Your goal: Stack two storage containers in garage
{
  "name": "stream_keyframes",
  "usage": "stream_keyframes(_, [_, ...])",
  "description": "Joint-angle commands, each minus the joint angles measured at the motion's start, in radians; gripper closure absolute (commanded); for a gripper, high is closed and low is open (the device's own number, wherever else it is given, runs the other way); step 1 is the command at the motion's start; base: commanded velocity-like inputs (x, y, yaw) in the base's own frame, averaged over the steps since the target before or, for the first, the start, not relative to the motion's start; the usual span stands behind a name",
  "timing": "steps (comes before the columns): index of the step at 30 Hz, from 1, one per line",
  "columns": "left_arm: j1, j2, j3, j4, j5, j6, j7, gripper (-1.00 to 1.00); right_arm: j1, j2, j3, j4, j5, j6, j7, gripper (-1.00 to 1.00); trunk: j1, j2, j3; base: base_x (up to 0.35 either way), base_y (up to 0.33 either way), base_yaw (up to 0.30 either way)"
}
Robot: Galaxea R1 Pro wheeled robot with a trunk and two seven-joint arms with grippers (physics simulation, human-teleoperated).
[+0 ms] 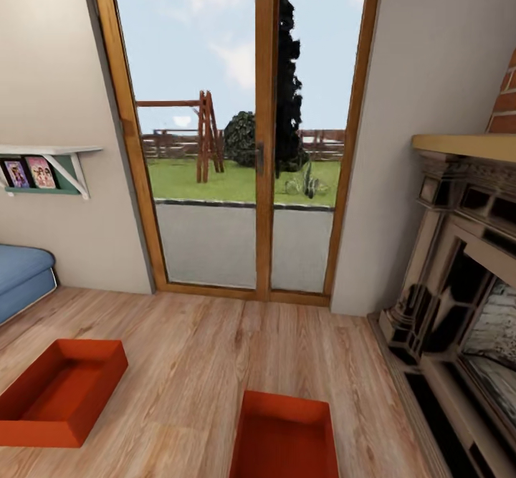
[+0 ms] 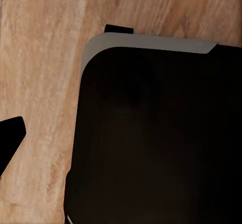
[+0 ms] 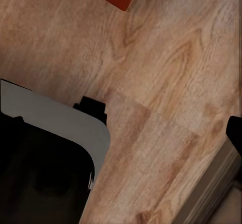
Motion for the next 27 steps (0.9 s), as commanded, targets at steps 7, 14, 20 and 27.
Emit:
stream_keyframes(7, [0.0, 0.0, 0.002, 0.0, 0.011, -0.009, 0.001, -1.0, 0.0, -0.001, -0.006, 0.003, 0.002, -0.007, 0.001, -1.0, 0.001, 0.0, -0.001, 0.0, 0.0, 0.0])
stream_keyframes(14, [0.0, 0.001, 0.002, 0.0, 0.011, -0.01, 0.001, -1.0, 0.0, -0.003, -0.006, 0.003, 0.001, -0.009, 0.0, -1.0, 0.001, 0.0, -0.001, 0.0, 0.0, -0.003])
stream_keyframes(20, [0.0, 0.001, 0.002, 0.0, 0.012, -0.01, 0.001, -1.0, 0.0, -0.001, -0.007, 0.003, 0.0, -0.007, 0.0, -1.0, 0.001, 0.0, -0.001, 0.0, 0.0, -0.184])
stream_keyframes(27, [0.0, 0.001, 0.002, 0.0, 0.012, -0.01, 0.001, -1.0, 0.0, -0.002, -0.007, 0.003, 0.001, -0.007, 0.0, -1.0, 0.001, 0.0, -0.001, 0.0, 0.0, -0.236])
